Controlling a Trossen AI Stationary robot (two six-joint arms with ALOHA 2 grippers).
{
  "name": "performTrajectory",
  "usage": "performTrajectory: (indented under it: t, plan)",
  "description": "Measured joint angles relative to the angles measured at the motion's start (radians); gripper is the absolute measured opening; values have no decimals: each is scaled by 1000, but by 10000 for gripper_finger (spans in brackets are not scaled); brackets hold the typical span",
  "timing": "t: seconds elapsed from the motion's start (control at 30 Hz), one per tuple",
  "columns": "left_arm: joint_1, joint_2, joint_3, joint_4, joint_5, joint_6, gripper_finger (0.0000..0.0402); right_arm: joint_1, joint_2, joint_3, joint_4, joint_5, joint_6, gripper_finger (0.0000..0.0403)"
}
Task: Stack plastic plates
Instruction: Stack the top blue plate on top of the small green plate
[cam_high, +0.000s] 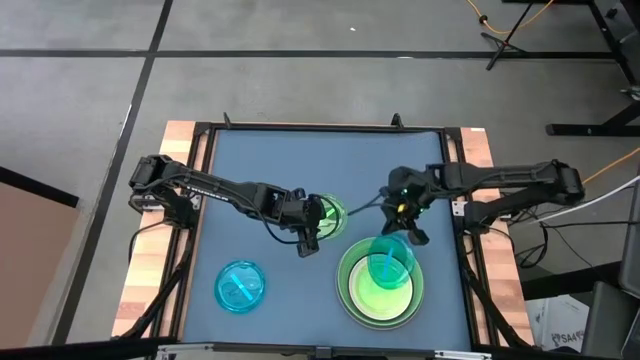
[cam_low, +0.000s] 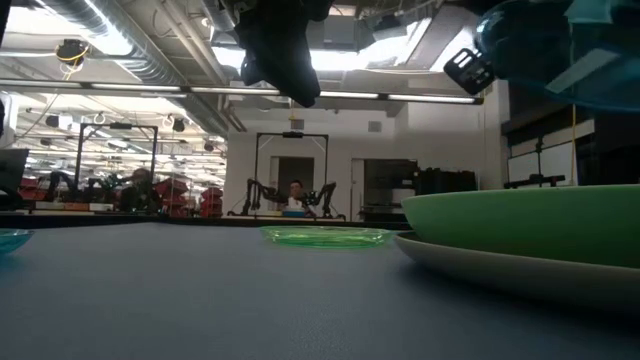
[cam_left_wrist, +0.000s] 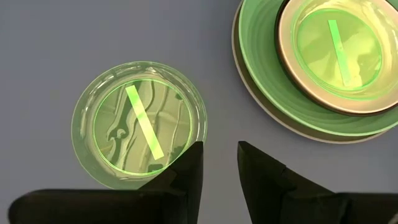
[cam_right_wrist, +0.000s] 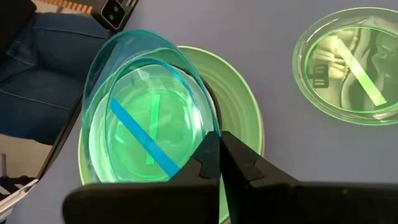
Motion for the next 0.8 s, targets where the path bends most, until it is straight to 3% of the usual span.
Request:
performTrajectory:
  t: [0.33, 0.8]
  plan:
    - [0, 0, 0, 0, 0, 0, 92, 170, 22, 0, 36, 145, 109, 0]
    - [0, 0, 0, 7, 0, 0, 92, 277, 210, 0, 142, 148, 108, 0]
